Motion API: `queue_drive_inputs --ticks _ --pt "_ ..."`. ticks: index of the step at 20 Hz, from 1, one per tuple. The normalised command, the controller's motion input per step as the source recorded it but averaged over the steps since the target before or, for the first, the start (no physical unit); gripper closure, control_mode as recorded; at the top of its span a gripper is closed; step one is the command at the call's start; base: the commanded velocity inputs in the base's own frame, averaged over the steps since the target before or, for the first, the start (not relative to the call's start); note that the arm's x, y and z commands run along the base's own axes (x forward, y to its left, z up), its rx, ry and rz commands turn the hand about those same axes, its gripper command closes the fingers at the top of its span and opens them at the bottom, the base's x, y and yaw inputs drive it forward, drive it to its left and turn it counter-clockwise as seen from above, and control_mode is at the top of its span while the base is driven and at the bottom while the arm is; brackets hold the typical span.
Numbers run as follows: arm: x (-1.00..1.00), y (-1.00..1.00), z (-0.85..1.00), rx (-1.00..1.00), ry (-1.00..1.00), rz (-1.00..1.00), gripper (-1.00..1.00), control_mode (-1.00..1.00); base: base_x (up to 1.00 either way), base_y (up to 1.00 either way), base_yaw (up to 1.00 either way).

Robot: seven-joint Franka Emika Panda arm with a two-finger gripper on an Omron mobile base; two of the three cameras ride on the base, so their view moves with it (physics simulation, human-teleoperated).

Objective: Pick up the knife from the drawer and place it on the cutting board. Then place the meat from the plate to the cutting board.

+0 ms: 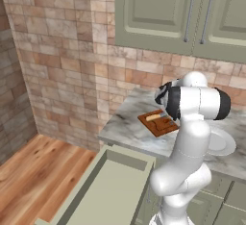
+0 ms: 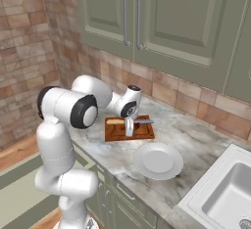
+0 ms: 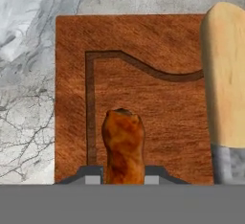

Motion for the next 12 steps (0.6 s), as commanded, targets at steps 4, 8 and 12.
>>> queue_drive_inputs --ticks 4,8,12 --pt "0.01 0.01 -0.30 0.00 0.00 0.08 1.00 -1.00 0.00 0.00 0.00" --pt "0.03 0.01 -0.24 0.00 0.00 0.06 1.00 -1.00 0.00 0.00 0.00" --pt "0.02 0.00 -0.14 0.00 0.00 0.04 -1.00 -1.00 0.00 0.00 0.00"
